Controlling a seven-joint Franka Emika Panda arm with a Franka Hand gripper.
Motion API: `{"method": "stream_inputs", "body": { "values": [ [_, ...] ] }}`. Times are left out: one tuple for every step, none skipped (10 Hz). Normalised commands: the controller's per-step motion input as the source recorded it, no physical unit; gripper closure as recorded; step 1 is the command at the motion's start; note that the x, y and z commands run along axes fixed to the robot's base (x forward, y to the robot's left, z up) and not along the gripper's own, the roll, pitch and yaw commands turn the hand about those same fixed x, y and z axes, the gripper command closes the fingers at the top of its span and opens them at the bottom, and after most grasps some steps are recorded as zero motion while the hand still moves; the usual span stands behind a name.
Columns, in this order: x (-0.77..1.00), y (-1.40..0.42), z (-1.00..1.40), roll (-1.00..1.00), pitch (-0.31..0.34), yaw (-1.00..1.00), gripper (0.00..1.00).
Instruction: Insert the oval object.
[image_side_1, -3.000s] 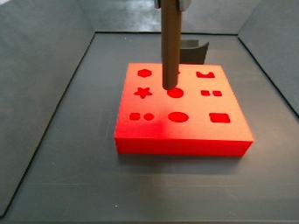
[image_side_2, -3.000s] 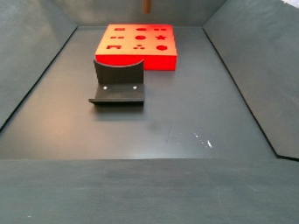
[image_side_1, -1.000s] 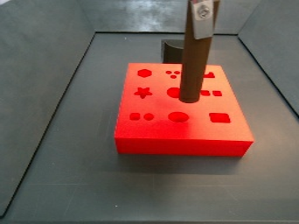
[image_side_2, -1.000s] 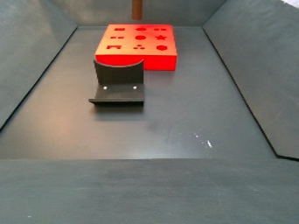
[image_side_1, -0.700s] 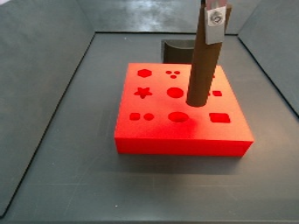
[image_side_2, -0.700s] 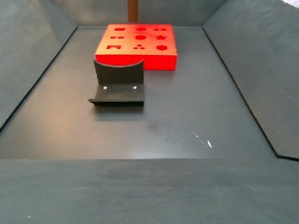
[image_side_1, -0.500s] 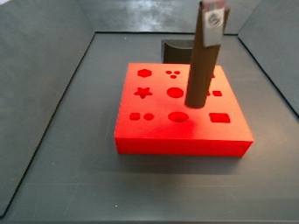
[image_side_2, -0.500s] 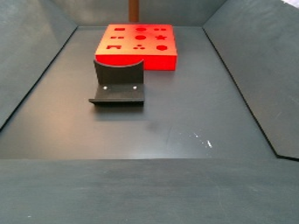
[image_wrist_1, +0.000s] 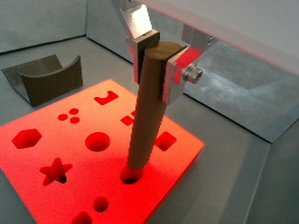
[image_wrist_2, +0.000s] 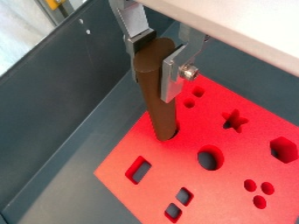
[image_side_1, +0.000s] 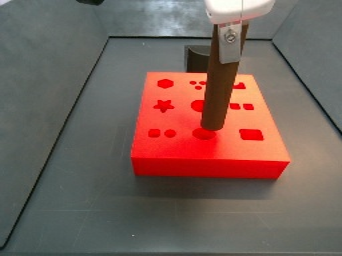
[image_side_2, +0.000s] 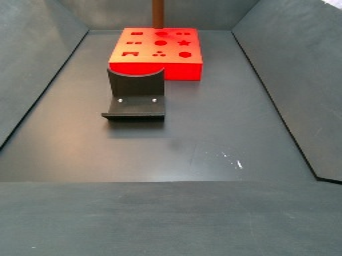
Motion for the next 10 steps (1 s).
{"method": "stream_inputs", "body": {
  "values": [
    [0.02,0.0,0.0,0.0,0.0,0.0,1.0],
    [-0.01,0.0,-0.28,0.0,-0.014,-0.01,1.0],
    [0.0,0.0,-0.33,0.0,-0.02,0.0,1.0],
    [-0.01,0.0,-0.33,0.0,-0.021,-0.01,1.0],
    [0.0,0.0,-0.3,0.0,-0.034,0.0,1.0],
    [0.09,-0.1,-0.17,0.0,0.0,0.0,1.0],
    [0.02,0.0,-0.18,0.0,0.0,0.0,1.0],
    [0.0,0.0,-0.14,0.0,0.0,0.0,1.0],
    [-0.06,-0.07,-0.06,0.06,0.0,0.0,1.0],
    [-0.39,0.0,-0.09,-0.01,-0.054,-0.02,1.0]
  ]
}}
